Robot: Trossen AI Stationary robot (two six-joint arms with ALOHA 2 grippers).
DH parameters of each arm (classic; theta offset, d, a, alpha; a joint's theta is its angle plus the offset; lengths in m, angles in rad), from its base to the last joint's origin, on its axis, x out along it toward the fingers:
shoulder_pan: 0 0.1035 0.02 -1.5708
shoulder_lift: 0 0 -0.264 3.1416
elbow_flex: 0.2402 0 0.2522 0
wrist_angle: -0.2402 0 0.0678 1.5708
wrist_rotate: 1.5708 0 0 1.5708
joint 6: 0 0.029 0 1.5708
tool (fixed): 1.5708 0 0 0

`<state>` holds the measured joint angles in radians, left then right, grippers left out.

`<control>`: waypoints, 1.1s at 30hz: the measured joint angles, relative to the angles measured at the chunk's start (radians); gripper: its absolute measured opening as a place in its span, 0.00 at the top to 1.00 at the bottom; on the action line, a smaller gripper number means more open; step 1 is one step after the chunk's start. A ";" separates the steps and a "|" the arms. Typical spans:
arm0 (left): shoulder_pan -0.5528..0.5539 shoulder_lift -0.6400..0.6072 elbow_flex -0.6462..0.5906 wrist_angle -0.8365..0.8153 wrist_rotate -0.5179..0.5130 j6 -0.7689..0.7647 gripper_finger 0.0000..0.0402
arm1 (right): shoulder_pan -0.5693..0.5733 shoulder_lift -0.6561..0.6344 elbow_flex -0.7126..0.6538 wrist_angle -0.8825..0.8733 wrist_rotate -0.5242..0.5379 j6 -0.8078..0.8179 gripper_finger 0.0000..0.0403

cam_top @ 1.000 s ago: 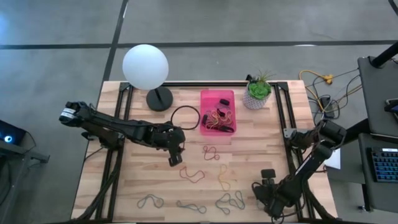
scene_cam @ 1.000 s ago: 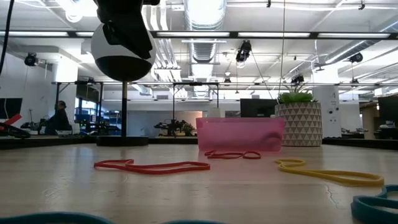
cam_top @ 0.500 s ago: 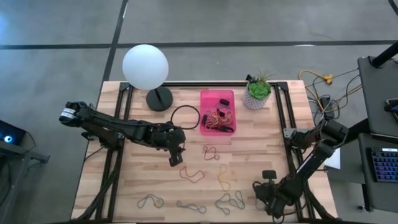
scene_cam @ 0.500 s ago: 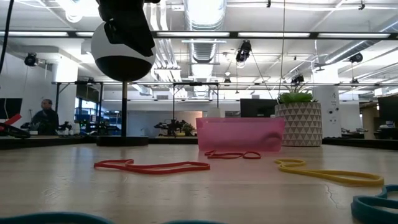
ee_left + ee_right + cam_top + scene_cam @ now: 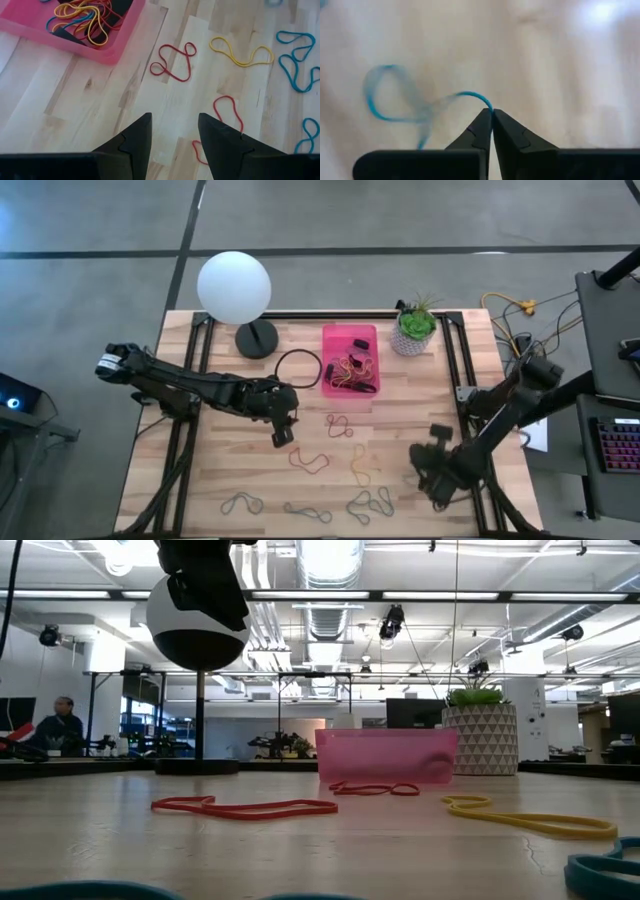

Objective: Pick and place rubber bands into bin
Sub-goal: Put the blue rubber band into the pink bin

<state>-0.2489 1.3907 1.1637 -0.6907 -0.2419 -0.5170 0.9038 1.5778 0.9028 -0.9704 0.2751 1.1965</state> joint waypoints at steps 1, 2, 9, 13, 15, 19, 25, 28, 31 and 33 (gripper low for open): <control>0.000 0.000 0.000 0.000 0.000 0.003 0.64 | -0.020 -0.031 -0.002 -0.048 0.024 0.009 0.98; 0.000 -0.001 0.000 0.000 0.000 0.005 0.64 | -0.045 -0.065 -0.005 -0.081 0.046 0.009 0.98; 0.000 -0.013 -0.001 0.000 -0.001 0.008 0.64 | -0.328 -0.317 0.001 -0.066 0.251 -0.103 0.98; 0.000 -0.020 -0.003 -0.006 -0.017 0.007 0.64 | -0.574 -0.393 0.002 0.134 0.279 -0.348 0.98; 0.000 -0.021 -0.003 -0.008 -0.023 0.007 0.64 | -0.695 -0.397 0.002 0.273 0.255 -0.486 0.98; 0.000 -0.022 -0.003 -0.006 -0.025 0.000 0.64 | -0.911 -0.369 0.006 0.470 0.217 -0.669 0.98; 0.000 -0.025 -0.005 -0.008 -0.025 0.000 0.64 | -1.102 -0.285 0.016 0.491 0.036 -0.727 0.98; 0.000 -0.026 -0.005 -0.008 -0.025 0.000 0.64 | -1.115 -0.226 0.028 0.520 -0.072 -0.728 0.98; 0.000 -0.026 -0.005 -0.008 -0.025 -0.002 0.64 | -1.098 -0.164 0.058 0.543 -0.086 -0.729 0.98; 0.000 -0.026 -0.005 -0.007 -0.025 -0.008 0.64 | -1.094 -0.114 0.078 0.539 -0.094 -0.730 0.98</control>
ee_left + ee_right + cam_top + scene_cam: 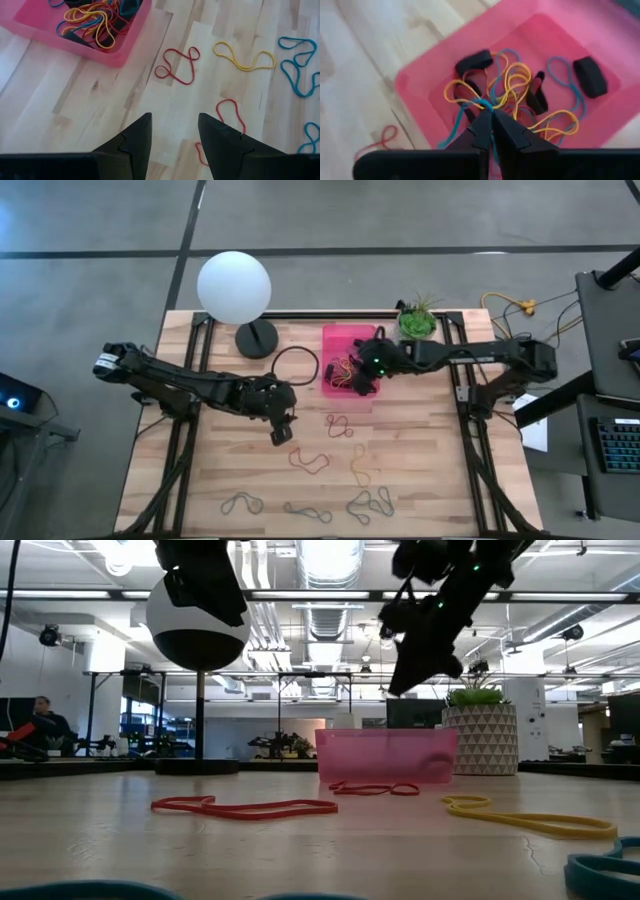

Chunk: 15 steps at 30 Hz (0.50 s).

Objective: Pick and place rubber bands into bin
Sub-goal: Put the blue rubber band into the pink bin, then put the red rubber band into the pink bin

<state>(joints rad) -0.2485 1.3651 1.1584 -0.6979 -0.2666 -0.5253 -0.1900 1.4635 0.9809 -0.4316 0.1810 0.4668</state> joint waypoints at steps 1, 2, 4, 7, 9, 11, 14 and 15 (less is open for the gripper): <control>0.000 0.001 0.000 0.000 -0.001 -0.011 0.64 | 0.004 0.025 0.011 -0.007 -0.008 -0.003 0.98; 0.000 0.001 0.000 0.000 -0.001 -0.018 0.64 | 0.010 0.044 0.023 -0.011 -0.017 -0.008 0.97; 0.000 0.001 0.000 0.000 -0.001 -0.020 0.64 | 0.028 0.075 0.048 -0.029 -0.028 -0.023 0.95; 0.000 0.001 0.000 0.000 -0.001 -0.032 0.64 | 0.056 0.114 0.092 -0.100 -0.037 -0.047 0.88; 0.000 0.001 -0.001 0.000 0.000 -0.066 0.64 | 0.072 0.134 0.118 -0.148 -0.035 -0.071 0.81; 0.000 0.001 -0.001 0.000 0.001 -0.072 0.64 | 0.089 0.141 0.145 -0.180 -0.018 -0.099 0.74; 0.000 0.001 -0.002 -0.001 0.001 -0.067 0.64 | 0.129 0.132 0.166 -0.199 0.001 -0.203 0.63; -0.001 0.001 -0.002 0.000 0.001 -0.055 0.64 | 0.144 0.125 0.172 -0.203 -0.001 -0.244 0.60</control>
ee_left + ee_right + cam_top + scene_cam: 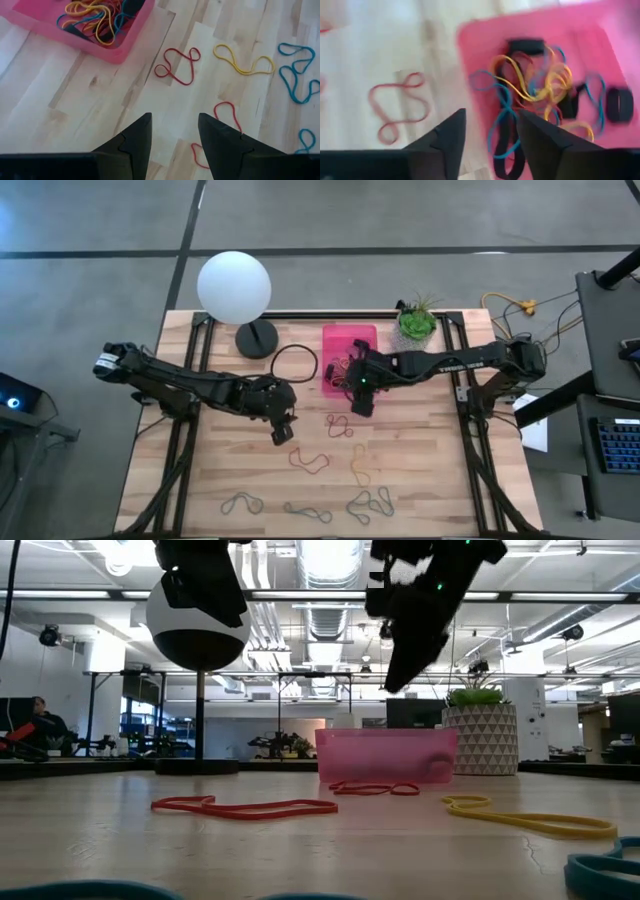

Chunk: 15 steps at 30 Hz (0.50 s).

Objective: Pick and place rubber bands into bin
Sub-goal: Put the red rubber band into the pink bin

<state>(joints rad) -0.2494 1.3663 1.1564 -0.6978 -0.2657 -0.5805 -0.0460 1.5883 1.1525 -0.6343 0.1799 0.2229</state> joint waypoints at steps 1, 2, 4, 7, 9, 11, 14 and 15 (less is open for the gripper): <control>-0.002 0.000 0.000 0.000 -0.001 0.020 0.64 | 0.014 -0.010 0.004 -0.002 -0.003 -0.037 0.57; -0.007 0.000 0.000 0.000 -0.001 0.047 0.64 | 0.027 -0.022 0.007 -0.004 -0.008 -0.069 0.55; -0.018 0.000 0.000 0.001 -0.002 0.113 0.64 | 0.052 -0.051 0.012 -0.023 -0.009 -0.102 0.52; -0.044 0.006 -0.001 0.001 0.028 0.206 0.67 | 0.087 -0.086 0.015 -0.075 -0.009 -0.111 0.49; -0.070 0.020 -0.001 0.000 0.098 0.281 0.69 | 0.114 -0.111 0.016 -0.116 -0.009 -0.114 0.49; -0.099 0.042 -0.003 0.002 0.180 0.357 0.71 | 0.142 -0.135 0.016 -0.156 -0.008 -0.124 0.49; -0.137 0.105 -0.003 0.004 0.242 0.417 0.73 | 0.185 -0.149 0.011 -0.206 -0.004 -0.129 0.49; -0.146 0.132 -0.004 0.004 0.251 0.425 0.73 | 0.197 -0.150 0.010 -0.224 -0.004 -0.125 0.49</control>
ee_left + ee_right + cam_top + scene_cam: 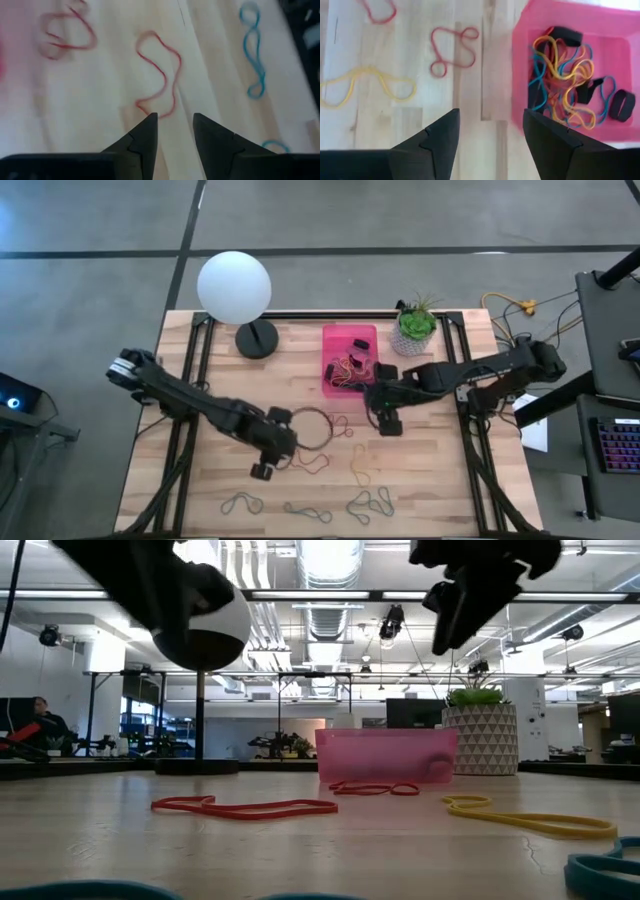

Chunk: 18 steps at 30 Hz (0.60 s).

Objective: Pick and place rubber bands into bin
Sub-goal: Put the red rubber band into the pink bin

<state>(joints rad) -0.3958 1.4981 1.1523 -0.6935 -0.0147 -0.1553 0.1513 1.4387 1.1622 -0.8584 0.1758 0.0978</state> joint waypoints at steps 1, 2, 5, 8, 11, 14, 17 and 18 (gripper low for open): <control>-0.008 0.029 0.000 0.004 0.010 0.010 0.73 | 0.010 0.000 0.000 -0.014 0.004 0.004 0.49; -0.013 0.058 0.000 0.014 0.013 0.022 0.73 | 0.018 0.000 -0.001 -0.023 0.007 0.012 0.49; -0.021 0.129 -0.003 0.077 0.015 0.047 0.73 | 0.029 0.000 -0.004 -0.028 0.008 0.047 0.49; -0.020 0.138 -0.001 0.173 0.016 0.105 0.73 | 0.028 0.001 -0.005 -0.028 0.008 0.086 0.49; -0.019 0.149 -0.001 0.176 0.015 0.144 0.73 | 0.028 0.001 -0.005 -0.030 0.010 0.091 0.49; -0.018 0.177 -0.003 0.184 0.024 0.145 0.73 | 0.028 0.000 -0.006 -0.038 0.010 0.094 0.49; -0.018 0.215 -0.003 0.209 0.058 0.144 0.73 | 0.028 0.000 -0.006 -0.054 0.010 0.094 0.49; -0.018 0.233 -0.003 0.218 0.062 0.143 0.73 | 0.028 0.000 -0.006 -0.060 0.010 0.094 0.49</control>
<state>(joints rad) -0.4141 1.7314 1.1492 -0.4759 0.0473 -0.0124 0.1794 1.4387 1.1564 -0.9187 0.1856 0.1913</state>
